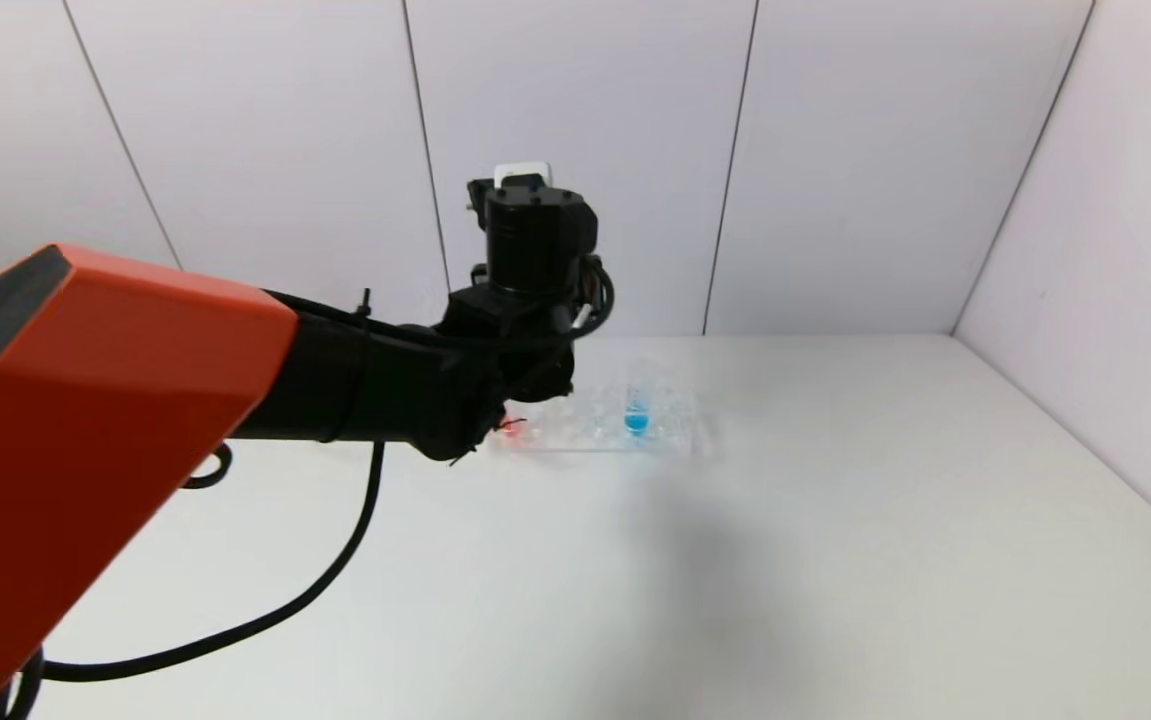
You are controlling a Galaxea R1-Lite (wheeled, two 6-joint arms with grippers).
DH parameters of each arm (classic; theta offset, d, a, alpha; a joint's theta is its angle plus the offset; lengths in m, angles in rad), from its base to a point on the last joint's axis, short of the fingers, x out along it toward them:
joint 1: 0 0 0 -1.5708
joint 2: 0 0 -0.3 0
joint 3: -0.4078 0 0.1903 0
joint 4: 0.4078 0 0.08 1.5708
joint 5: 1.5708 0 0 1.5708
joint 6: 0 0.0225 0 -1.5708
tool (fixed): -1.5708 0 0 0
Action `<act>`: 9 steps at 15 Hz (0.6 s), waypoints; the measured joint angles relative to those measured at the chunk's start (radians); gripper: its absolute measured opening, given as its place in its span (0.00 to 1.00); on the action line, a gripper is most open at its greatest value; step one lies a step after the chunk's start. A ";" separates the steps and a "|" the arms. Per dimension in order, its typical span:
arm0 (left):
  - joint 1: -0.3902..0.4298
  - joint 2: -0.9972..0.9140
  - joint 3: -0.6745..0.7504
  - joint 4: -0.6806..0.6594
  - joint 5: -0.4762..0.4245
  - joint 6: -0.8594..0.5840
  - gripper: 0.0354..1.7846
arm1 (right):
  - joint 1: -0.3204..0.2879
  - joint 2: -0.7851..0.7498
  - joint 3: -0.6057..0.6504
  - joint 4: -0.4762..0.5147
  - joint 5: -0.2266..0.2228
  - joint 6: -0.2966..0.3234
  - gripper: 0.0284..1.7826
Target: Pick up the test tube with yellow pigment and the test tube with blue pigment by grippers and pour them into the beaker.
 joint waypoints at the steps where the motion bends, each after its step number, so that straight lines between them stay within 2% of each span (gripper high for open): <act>1: 0.021 -0.030 0.012 0.023 -0.007 0.000 0.29 | 0.000 0.000 0.000 0.000 0.000 0.000 0.96; 4: 0.111 -0.122 0.061 0.083 -0.053 -0.001 0.29 | 0.000 0.000 0.000 0.000 0.000 0.000 0.96; 9: 0.287 -0.268 0.203 0.082 -0.171 -0.016 0.29 | 0.000 0.000 0.000 0.000 0.000 0.000 0.96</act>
